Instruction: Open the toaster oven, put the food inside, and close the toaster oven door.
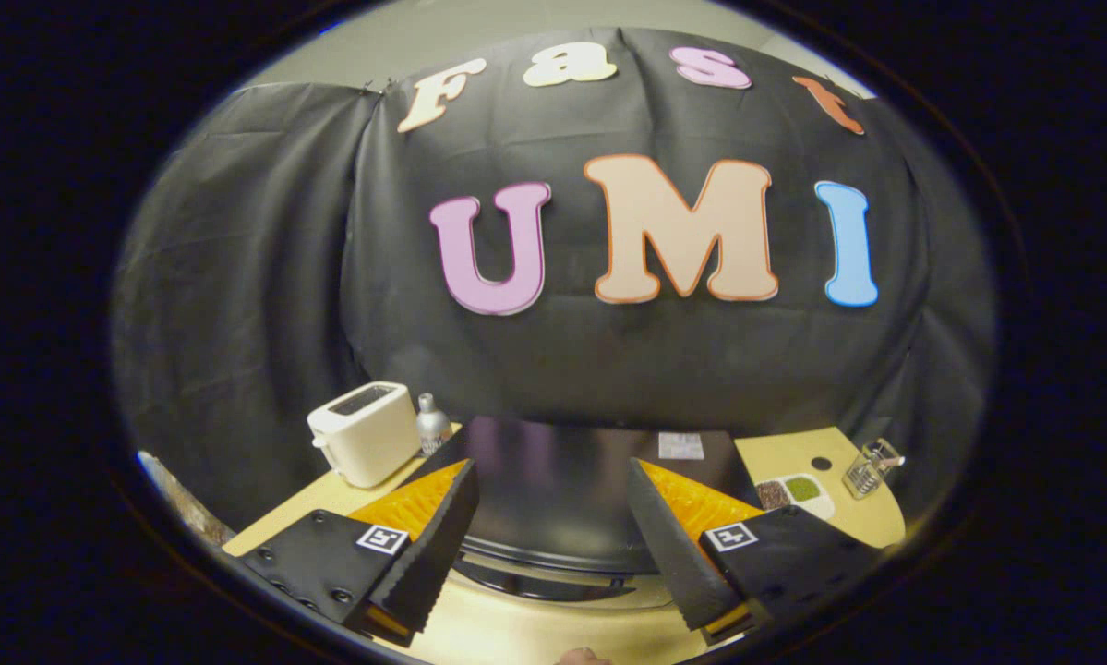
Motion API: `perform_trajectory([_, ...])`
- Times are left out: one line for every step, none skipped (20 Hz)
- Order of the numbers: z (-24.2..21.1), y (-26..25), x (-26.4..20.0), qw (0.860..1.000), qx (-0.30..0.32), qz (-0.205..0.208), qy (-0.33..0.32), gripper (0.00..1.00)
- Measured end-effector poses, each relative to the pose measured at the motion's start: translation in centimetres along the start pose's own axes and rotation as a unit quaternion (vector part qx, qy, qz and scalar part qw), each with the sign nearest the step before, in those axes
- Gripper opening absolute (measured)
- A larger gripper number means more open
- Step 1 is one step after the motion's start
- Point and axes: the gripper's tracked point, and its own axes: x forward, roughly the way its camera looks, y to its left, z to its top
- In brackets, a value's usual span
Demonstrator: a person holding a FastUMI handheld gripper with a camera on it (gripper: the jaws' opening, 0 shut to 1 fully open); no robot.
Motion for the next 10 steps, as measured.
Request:
perform_trajectory([-1.2,0.0,0.4,1.0,-0.008,-0.005,0.008,1.0])
perform_trajectory([-2.2,0.1,0.6,1.0,-0.013,-0.006,0.012,1.0])
perform_trajectory([-3.0,0.4,0.8,1.0,-0.014,-0.004,0.019,1.0])
perform_trajectory([-3.9,0.5,0.9,1.0,-0.014,-0.005,0.026,1.0])
perform_trajectory([-4.5,0.4,1.0,0.999,-0.014,-0.007,0.033,1.0])
perform_trajectory([-5.4,0.3,0.9,0.999,-0.014,-0.009,0.041,1.0])
perform_trajectory([-6.3,0.2,0.8,0.999,-0.014,-0.011,0.051,1.0])
perform_trajectory([-5.9,0.2,0.5,0.999,-0.014,-0.011,0.035,1.0])
perform_trajectory([-6.0,0.0,0.1,0.999,-0.017,-0.013,0.041,1.0])
perform_trajectory([-6.4,0.0,-0.2,0.999,-0.012,-0.009,0.042,1.0])
